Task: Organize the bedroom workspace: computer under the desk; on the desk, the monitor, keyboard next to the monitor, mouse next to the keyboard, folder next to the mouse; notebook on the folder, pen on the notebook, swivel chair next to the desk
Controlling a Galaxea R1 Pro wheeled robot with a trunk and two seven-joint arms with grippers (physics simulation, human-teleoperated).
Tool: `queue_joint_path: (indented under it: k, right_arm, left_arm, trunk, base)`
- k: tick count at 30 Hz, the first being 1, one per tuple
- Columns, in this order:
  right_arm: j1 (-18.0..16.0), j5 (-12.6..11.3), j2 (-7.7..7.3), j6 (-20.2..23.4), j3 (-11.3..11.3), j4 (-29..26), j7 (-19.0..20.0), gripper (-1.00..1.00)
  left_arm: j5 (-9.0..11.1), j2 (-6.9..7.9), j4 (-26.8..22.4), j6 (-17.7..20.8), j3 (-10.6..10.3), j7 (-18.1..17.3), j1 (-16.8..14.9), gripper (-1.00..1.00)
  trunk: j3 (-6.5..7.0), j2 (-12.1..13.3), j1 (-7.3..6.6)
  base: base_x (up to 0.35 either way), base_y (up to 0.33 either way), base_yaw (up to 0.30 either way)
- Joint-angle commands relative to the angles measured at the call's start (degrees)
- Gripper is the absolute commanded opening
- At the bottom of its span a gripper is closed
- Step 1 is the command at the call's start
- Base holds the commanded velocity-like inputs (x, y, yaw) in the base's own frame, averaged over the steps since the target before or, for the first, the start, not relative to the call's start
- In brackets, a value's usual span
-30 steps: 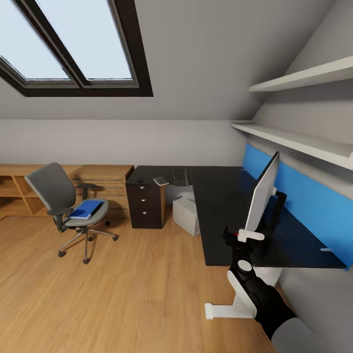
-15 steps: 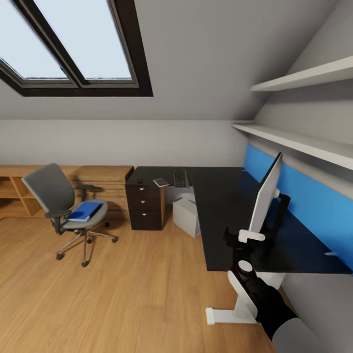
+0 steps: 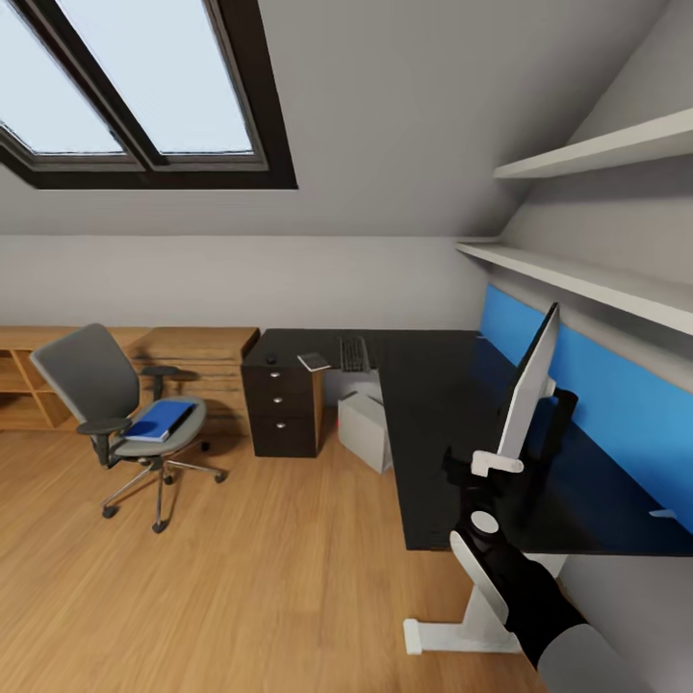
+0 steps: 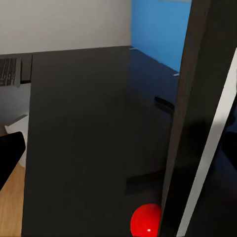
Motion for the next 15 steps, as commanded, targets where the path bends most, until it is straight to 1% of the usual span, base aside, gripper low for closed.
queue_joint_path:
  k: [1,5,10,12,15]
  right_arm:
    - [-0.07,-0.57,-0.37,-0.21,0.29,-0.05,-0.39,1.00]
    - [-0.07,-0.62,-0.93,-0.18,0.28,-0.05,-0.42,1.00]
    - [-0.07,-0.65,-1.25,-0.14,0.28,0.25,-0.47,1.00]
    - [-0.07,-0.65,-1.29,-0.13,0.28,0.40,-0.48,1.00]
    - [-0.07,-0.71,-1.32,-0.13,0.28,0.55,-0.48,1.00]
  left_arm:
    - [0.25,0.00,0.05,-0.13,0.34,-0.51,-0.05,1.00]
    - [0.25,0.00,0.05,-0.12,0.35,-0.51,-0.05,1.00]
    - [0.25,0.00,0.06,-0.12,0.39,-0.51,-0.05,1.00]
    - [0.25,0.00,0.05,-0.12,0.40,-0.51,-0.05,1.00]
    - [0.25,0.00,0.05,-0.12,0.40,-0.51,-0.05,1.00]
  trunk:
    - [-0.09,-0.07,0.03]
    - [-0.09,-0.07,0.03]
    - [-0.09,-0.07,0.03]
    - [-0.09,-0.07,0.03]
    - [-0.09,-0.07,0.03]
  base:
    - [0.131,-0.069,0.000]
    - [0.071,-0.037,0.000]
    - [0.021,-0.023,0.000]
    - [0.006,-0.109,0.000]
    - [0.003,-0.192,0.000]
